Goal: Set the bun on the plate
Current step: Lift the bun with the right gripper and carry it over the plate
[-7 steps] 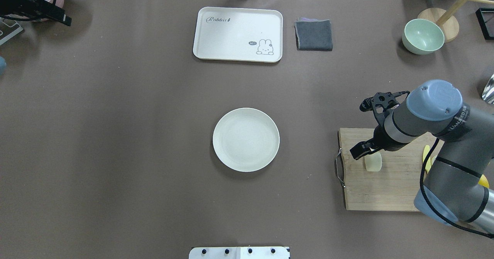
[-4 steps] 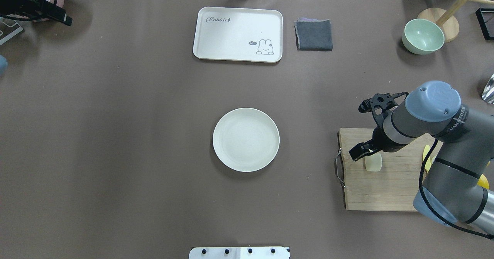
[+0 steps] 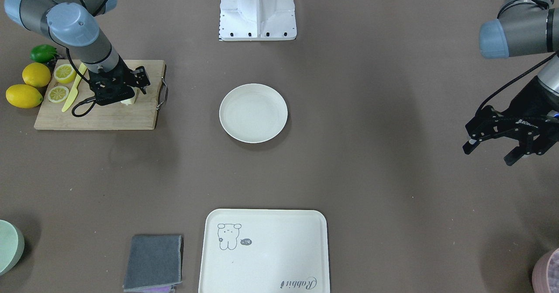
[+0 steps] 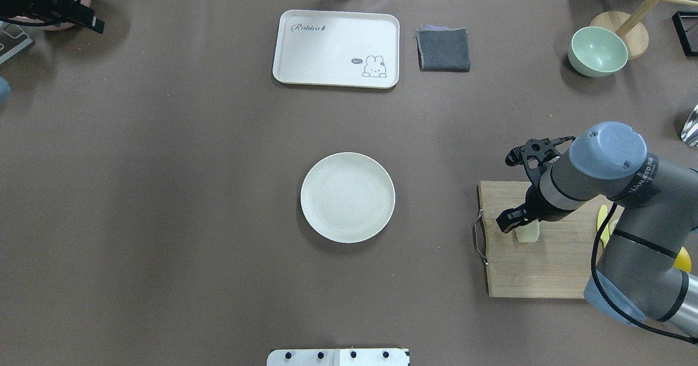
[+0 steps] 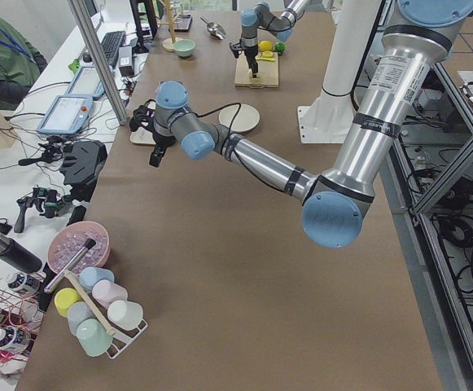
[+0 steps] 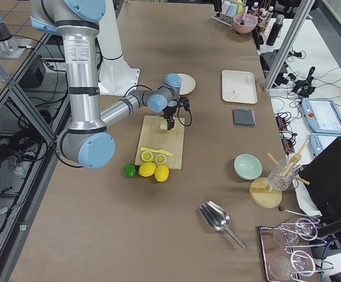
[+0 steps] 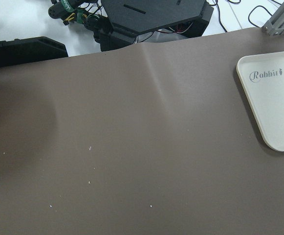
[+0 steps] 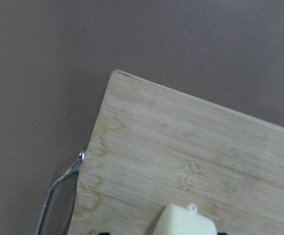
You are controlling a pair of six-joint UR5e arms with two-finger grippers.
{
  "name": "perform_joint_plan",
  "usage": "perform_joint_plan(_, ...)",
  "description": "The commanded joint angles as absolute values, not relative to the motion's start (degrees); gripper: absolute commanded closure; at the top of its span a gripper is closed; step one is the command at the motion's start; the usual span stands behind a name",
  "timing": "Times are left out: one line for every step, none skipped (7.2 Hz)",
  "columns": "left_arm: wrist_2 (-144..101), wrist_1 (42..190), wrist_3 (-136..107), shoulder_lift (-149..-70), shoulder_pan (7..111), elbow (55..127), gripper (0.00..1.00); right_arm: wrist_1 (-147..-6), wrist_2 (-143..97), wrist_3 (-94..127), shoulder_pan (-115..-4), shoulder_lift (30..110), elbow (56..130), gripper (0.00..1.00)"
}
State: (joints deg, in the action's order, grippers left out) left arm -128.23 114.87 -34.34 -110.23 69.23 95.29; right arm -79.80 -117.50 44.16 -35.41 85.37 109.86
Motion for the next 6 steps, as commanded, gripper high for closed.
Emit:
perform_joint_plan(-128.3,114.9,-34.5,-110.1,69.0,95.8,0.03,-79.4,-117.3,44.7,-35.3,84.7,109.8,1.00)
perform_joint_plan(-128.2,114.9,-34.5,-109.7,69.0,96.2,0.03,-79.4,-117.5,44.6,-36.4,83.3,109.9,1.00)
perform_joint_plan(-128.3,114.9,-34.5,-109.7,69.0,96.2,0.03,-79.5,-117.6,44.6,-37.3,82.4,110.0,1.00)
perform_joint_plan(-128.3,114.9,-34.5,-109.7,69.0,96.1,0.03,-79.5,-117.6,44.7,-38.0,80.0,110.0,1.00)
perform_joint_plan(-128.3,114.9,-34.5,-109.7,69.1,96.1,0.03,-79.6,-117.7,45.0,-38.1,76.3,109.9,1.00)
perform_joint_plan(-128.4,115.0,-34.5,-109.7,69.1,96.1,0.03,-79.5,-117.8,46.0,-38.1,72.9,109.9,1.00)
